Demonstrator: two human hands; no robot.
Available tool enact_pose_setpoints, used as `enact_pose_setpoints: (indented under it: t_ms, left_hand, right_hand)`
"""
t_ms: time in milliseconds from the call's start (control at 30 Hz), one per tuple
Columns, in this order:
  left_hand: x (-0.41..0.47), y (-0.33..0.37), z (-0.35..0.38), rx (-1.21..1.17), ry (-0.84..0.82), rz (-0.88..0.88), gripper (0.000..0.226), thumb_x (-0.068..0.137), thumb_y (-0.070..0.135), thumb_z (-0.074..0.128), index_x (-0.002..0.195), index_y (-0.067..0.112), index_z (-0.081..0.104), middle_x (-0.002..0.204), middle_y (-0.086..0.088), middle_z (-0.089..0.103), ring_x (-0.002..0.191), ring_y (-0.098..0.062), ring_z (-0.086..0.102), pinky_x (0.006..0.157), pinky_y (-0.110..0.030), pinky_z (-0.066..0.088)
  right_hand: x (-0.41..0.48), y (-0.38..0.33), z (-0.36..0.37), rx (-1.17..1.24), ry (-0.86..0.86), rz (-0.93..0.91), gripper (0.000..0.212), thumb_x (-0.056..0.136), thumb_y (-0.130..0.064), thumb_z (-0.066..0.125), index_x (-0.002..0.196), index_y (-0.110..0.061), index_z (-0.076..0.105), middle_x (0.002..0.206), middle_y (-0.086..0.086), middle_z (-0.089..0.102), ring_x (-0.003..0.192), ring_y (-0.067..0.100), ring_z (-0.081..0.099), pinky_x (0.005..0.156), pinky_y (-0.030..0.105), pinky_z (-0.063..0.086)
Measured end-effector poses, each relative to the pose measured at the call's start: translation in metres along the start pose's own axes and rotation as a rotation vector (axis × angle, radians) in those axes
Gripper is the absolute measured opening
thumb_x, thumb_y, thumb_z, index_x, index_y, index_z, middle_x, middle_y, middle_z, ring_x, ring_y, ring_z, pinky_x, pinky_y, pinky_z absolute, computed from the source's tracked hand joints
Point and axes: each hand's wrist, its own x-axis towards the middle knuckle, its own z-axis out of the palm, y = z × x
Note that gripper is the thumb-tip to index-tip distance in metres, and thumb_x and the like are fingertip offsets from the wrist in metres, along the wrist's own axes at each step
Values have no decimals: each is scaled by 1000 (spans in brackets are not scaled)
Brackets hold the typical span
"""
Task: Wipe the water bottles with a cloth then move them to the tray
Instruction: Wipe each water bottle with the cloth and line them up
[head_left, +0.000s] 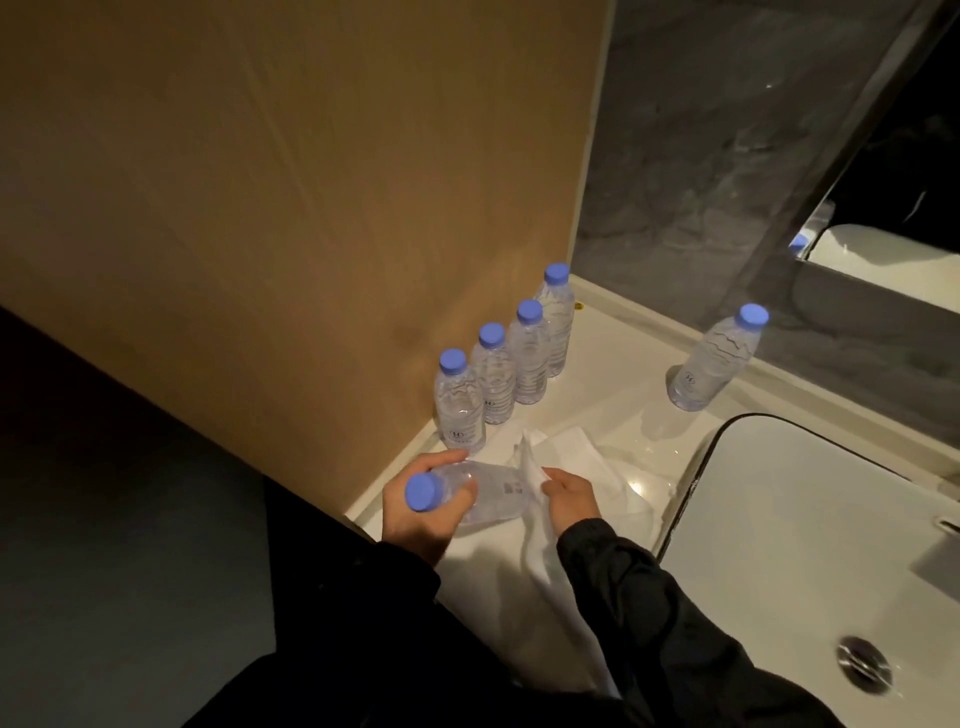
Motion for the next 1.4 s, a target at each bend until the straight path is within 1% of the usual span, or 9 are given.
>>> enact_pose_setpoints:
  t_ms: [67,200,333,433,600,667,800,1200,1400]
  left_hand:
    - [-6,-1,6,39,-63,10,29,61,15,73,89,14,72,87,-1,74,74,-15,67,75,-25,55]
    - [-13,2,8,-29,-41,-55,27,59,11,74,86,16,74,83,1,75,80,-15,69,78,-28,56]
    - [-8,17,9,9,-11,-2,25,60,10,74,85,13,72,78,6,72,70,1,65,71,-11,50]
    - [12,22,3,100,71,10,24,67,-3,78,79,16,69,77,4,67,62,9,60,65,-4,45]
    - [49,18,-4,224,129,-95,20,70,-4,74,82,11,66,79,-8,64,73,-20,56,71,-24,43]
    - [61,11,-4,231,143,-142,18,71,-3,72,84,9,67,81,-9,63,77,-24,55,73,-28,43]
    - [74,5,2,225,178,-168,15,72,-2,71,82,9,65,81,-9,62,78,-25,55,76,-32,47]
    - [82,8,15,174,202,-140,16,73,2,71,86,9,66,82,-6,64,76,-23,56,73,-26,41]
    - [76,10,6,168,135,-81,49,72,-1,75,118,5,57,110,-8,60,97,-20,55,88,-27,42]
  right_hand:
    - [4,-2,-4,85,19,35,30,88,8,40,110,10,61,119,31,59,94,34,55,79,29,43]
    - [17,-2,-14,125,36,99,31,88,6,41,113,8,60,111,18,59,95,23,49,89,30,39]
    - [19,-2,-17,87,30,84,31,88,7,40,110,9,61,99,10,55,93,24,49,84,26,37]
    - [18,1,-19,80,41,71,31,86,7,39,104,6,64,94,10,57,90,25,50,83,28,39]
    - [18,8,-19,45,39,62,28,85,3,40,85,-11,64,91,11,63,90,28,56,94,39,46]
    - [19,10,-18,30,23,45,29,84,3,41,82,-14,64,91,10,64,90,29,58,95,40,46]
    - [22,14,-16,-9,6,27,31,83,1,42,76,-19,65,90,10,66,93,31,60,95,41,47]
    - [24,18,-14,-76,-10,-11,31,82,0,41,82,-16,67,88,11,67,96,37,62,93,43,48]
    - [23,16,-15,-89,9,-25,32,83,-2,40,89,-15,69,92,9,67,96,34,61,91,37,49]
